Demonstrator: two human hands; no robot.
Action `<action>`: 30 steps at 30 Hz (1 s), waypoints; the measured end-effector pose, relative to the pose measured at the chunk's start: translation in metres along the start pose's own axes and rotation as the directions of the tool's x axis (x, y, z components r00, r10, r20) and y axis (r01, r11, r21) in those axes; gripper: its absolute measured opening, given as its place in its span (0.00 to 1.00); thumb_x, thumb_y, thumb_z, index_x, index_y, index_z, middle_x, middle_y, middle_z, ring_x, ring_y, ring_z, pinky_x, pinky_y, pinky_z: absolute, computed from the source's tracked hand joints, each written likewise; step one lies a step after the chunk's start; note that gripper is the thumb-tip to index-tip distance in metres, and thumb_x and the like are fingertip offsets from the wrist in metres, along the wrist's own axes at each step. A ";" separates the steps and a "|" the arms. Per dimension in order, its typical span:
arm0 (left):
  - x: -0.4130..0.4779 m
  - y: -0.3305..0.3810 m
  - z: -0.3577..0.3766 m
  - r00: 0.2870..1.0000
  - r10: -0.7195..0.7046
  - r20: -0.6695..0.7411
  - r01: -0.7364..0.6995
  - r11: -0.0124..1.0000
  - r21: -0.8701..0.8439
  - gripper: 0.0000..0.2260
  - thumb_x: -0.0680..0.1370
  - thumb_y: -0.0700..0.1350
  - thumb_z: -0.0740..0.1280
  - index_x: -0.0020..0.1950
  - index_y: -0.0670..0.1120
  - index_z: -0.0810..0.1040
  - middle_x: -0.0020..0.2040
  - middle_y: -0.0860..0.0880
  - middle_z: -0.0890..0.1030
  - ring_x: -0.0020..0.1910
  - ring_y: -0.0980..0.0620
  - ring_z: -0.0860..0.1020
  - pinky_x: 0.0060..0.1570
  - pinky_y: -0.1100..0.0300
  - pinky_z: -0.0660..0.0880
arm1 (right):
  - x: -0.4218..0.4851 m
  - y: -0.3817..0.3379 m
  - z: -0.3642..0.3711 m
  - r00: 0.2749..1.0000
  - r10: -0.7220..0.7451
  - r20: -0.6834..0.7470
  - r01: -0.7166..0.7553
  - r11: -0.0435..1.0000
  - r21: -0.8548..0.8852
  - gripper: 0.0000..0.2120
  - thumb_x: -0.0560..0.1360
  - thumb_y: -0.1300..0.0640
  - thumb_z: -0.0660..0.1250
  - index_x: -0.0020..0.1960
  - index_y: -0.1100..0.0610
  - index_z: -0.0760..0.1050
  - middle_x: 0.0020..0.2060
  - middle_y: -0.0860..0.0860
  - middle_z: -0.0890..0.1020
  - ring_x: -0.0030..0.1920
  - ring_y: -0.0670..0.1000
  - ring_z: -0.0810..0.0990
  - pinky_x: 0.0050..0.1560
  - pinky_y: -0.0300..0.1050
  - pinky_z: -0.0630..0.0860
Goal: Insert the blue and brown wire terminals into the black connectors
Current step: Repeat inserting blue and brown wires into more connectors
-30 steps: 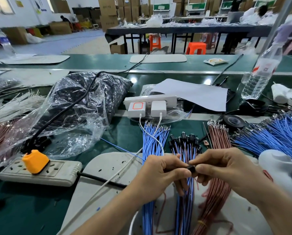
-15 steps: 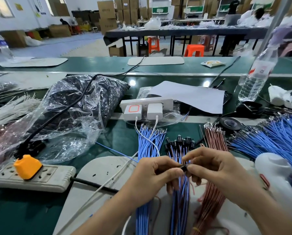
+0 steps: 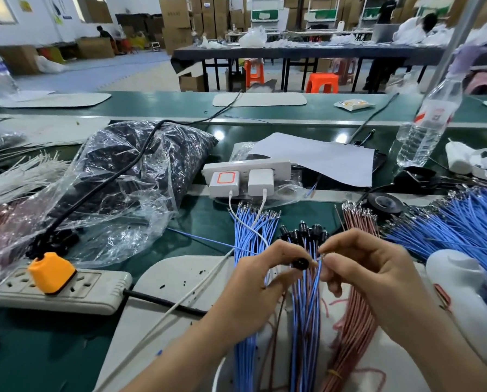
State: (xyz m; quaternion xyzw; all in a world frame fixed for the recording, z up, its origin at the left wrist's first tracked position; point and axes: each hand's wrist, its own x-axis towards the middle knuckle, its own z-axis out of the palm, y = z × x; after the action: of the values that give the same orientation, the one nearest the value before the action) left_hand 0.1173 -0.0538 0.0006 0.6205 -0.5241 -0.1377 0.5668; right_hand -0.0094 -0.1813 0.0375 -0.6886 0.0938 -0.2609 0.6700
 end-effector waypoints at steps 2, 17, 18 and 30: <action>0.000 0.001 -0.001 1.000 0.009 -0.008 -0.009 1.000 0.011 0.16 0.76 0.33 0.66 0.54 0.55 0.75 0.49 0.60 0.81 0.53 0.59 0.80 0.55 0.70 0.71 | -0.001 0.000 0.004 1.000 0.001 0.004 -0.001 0.999 -0.035 0.07 0.65 0.57 0.71 0.41 0.58 0.81 0.29 0.59 0.81 0.27 0.53 0.78 0.30 0.40 0.76; 0.000 0.001 0.001 0.998 0.032 -0.052 -0.028 0.997 0.074 0.09 0.75 0.36 0.70 0.52 0.45 0.79 0.46 0.58 0.82 0.49 0.61 0.80 0.52 0.69 0.73 | -0.003 0.001 0.008 0.999 -0.035 -0.038 0.029 0.989 -0.142 0.05 0.65 0.58 0.72 0.40 0.56 0.79 0.31 0.60 0.81 0.29 0.53 0.80 0.32 0.39 0.78; 0.000 0.001 0.001 0.998 0.031 -0.062 -0.026 0.997 0.079 0.09 0.74 0.36 0.70 0.52 0.45 0.80 0.46 0.58 0.82 0.48 0.61 0.80 0.51 0.69 0.73 | -0.003 0.002 0.008 0.997 -0.063 -0.048 0.052 0.978 -0.200 0.05 0.66 0.61 0.73 0.41 0.54 0.79 0.32 0.59 0.82 0.29 0.52 0.80 0.33 0.38 0.78; -0.002 -0.009 0.000 0.999 -0.021 -0.031 0.024 0.995 0.092 0.07 0.72 0.36 0.72 0.49 0.42 0.81 0.38 0.52 0.84 0.38 0.63 0.81 0.69 0.67 0.61 | 0.003 0.010 0.003 0.983 0.183 -0.018 -0.184 0.982 -0.038 0.07 0.64 0.60 0.71 0.37 0.64 0.77 0.29 0.64 0.81 0.26 0.57 0.79 0.26 0.41 0.76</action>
State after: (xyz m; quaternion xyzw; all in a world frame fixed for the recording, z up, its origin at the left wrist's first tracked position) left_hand 0.1208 -0.0543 -0.0075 0.6539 -0.5145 -0.1103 0.5436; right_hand -0.0036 -0.1812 0.0286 -0.6883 0.1669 -0.2012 0.6766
